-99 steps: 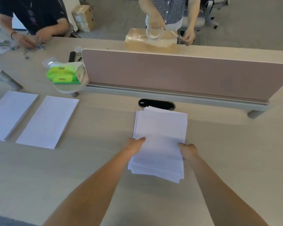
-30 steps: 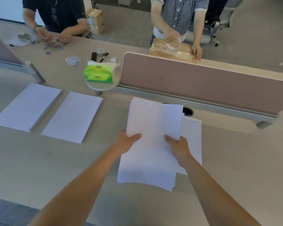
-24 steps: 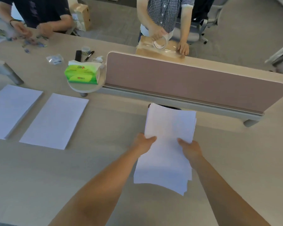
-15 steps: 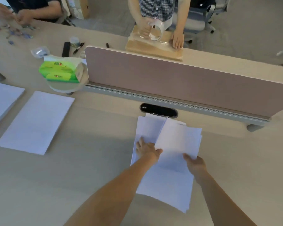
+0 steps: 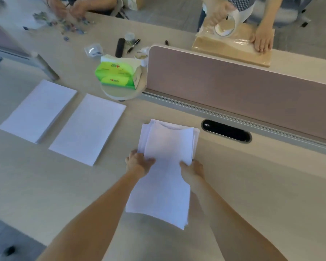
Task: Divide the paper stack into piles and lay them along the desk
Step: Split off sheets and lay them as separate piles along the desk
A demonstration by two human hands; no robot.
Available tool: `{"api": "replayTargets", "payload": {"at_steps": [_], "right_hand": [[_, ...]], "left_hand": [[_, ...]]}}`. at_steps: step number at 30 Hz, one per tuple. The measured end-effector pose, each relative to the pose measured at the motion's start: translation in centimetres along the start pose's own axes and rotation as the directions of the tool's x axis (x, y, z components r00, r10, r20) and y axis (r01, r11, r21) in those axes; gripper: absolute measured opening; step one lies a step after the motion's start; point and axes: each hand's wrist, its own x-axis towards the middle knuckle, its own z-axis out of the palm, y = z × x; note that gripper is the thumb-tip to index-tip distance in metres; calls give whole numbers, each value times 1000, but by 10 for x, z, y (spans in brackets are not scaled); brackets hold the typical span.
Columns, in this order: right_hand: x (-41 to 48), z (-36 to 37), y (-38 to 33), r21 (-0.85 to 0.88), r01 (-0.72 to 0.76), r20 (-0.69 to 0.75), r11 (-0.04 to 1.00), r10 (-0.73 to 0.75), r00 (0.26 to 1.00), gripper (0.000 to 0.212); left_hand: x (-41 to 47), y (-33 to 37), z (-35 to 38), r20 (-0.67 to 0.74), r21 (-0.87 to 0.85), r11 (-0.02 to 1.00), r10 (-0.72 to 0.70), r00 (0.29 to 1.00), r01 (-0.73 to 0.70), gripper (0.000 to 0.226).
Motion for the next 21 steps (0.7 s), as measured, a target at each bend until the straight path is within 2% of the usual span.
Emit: {"api": "replayTargets", "payload": {"at_steps": [3,6,10,11,15,18,21], "right_hand": [[-10,40,-25,102,-4,8,995,3,1000,44],[-19,63,-37,166,-45,-7,985,47,999,50],[-28,63,-39,216,-67,-55,974,80,995,51],[-31,57,-39,231,-56,-77,971,76,994,48],[-59,12,-48,413,79,-140,907,-23,990,19],[-83,-30,-46,504,222,-165,835,-159,973,14],[-110,-70,-31,535,372,-276,759,-259,926,12]], "left_hand": [[19,-28,-30,-15,-107,993,-44,999,42,63],[31,-45,-46,4,-186,982,-39,999,39,70],[23,-50,-50,-29,-67,998,3,1000,-5,56],[19,-48,-49,-36,-97,995,17,999,-20,56],[-5,-20,-57,-37,-350,926,139,990,-143,42],[-44,16,-71,-32,-487,850,212,977,-201,35],[-81,44,-72,-68,-661,694,325,943,-287,26]]}}
